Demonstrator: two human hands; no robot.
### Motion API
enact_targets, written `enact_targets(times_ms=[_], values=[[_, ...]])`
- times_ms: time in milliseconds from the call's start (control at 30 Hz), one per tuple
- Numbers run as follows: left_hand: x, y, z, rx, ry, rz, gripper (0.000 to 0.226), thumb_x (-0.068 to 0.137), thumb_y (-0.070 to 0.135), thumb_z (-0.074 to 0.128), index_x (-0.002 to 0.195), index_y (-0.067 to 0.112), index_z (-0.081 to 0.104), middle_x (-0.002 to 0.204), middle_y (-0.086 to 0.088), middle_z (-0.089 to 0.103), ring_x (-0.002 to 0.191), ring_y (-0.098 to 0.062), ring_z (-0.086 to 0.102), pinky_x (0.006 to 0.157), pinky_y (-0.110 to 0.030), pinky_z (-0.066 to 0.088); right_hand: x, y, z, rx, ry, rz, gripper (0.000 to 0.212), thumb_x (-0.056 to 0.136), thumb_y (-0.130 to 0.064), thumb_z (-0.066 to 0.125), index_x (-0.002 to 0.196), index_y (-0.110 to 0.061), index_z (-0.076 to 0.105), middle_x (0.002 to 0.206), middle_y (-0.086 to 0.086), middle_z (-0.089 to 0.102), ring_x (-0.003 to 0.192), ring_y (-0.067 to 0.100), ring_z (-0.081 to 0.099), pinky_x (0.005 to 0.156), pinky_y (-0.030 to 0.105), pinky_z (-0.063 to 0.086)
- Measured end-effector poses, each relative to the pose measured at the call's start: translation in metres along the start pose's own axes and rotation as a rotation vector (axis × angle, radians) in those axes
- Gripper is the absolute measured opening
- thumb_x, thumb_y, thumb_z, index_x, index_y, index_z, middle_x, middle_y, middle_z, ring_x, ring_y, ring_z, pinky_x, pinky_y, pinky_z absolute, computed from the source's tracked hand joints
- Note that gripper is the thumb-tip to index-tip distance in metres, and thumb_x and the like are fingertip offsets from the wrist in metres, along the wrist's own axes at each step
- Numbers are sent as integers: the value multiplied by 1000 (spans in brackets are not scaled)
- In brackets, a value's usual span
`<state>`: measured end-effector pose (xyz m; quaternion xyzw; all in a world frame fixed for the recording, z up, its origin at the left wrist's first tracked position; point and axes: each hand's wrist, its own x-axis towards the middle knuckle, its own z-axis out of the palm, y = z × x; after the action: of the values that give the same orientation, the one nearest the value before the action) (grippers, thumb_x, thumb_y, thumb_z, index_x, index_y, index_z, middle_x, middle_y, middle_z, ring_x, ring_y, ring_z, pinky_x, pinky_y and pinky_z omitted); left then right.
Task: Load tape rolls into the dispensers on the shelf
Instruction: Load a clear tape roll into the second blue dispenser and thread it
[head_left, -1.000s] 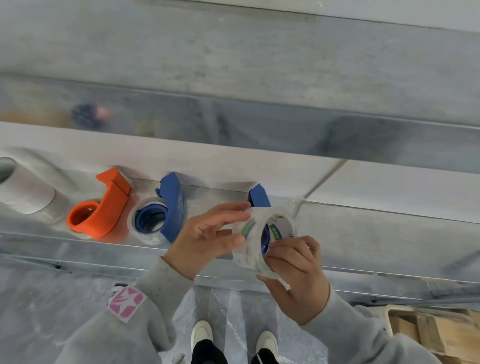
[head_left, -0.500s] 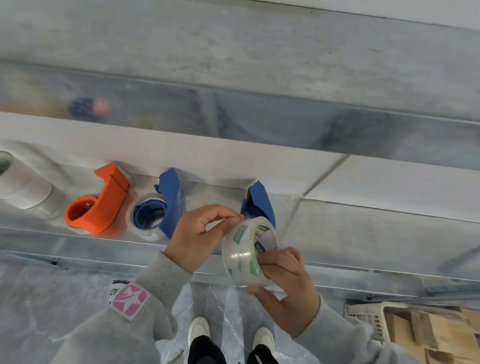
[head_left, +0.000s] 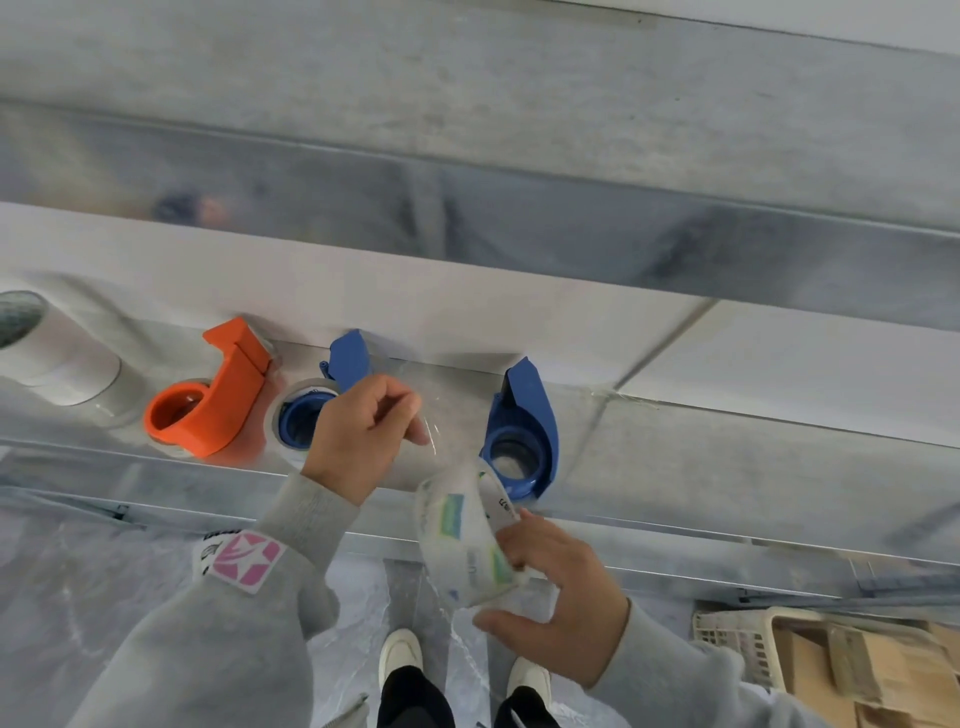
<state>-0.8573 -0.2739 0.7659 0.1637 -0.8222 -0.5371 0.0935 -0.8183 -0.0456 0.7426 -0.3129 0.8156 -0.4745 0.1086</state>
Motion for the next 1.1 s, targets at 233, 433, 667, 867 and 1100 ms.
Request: enact_targets(times_ms=[233, 433, 667, 867, 1100], values=[[8, -3, -1, -198, 57, -83, 12, 90, 14, 60, 82, 17, 69, 74, 2, 71, 42, -2, 50, 42, -13, 43, 9, 2, 3, -398, -1, -101, 24, 74, -39, 68, 87, -30, 50, 86, -14, 56, 84, 7, 54, 88, 23, 45], [22, -9, 0, -802, -41, -399, 11, 89, 11, 60, 91, 16, 69, 76, -1, 75, 54, -9, 68, 45, -14, 52, 23, 16, 6, -679, 8, -146, 22, 68, -17, 73, 85, -24, 62, 80, -7, 58, 76, 17, 57, 79, 30, 52], [34, -17, 10, -805, -175, -406, 16, 92, 3, 55, 92, 10, 70, 75, -4, 74, 72, -19, 72, 60, -22, 59, 40, 39, -2, -836, -58, -56, 32, 55, -19, 86, 80, -24, 66, 79, -7, 62, 78, 17, 61, 82, 32, 52], [32, -18, 30, -729, -271, -432, 20, 94, 4, 52, 86, 13, 68, 74, 1, 73, 71, -16, 70, 52, -19, 50, 37, 61, -37, -912, -34, -108, 30, 55, -9, 85, 77, -20, 67, 84, -2, 64, 97, 21, 63, 95, 40, 48], [33, -19, 55, -716, -271, -489, 22, 94, -1, 49, 81, 9, 63, 86, -7, 71, 81, -20, 67, 73, -32, 53, 37, 63, -45, -1119, 19, -2, 34, 50, -3, 78, 73, -24, 64, 97, -4, 62, 118, 18, 56, 111, 57, 22]])
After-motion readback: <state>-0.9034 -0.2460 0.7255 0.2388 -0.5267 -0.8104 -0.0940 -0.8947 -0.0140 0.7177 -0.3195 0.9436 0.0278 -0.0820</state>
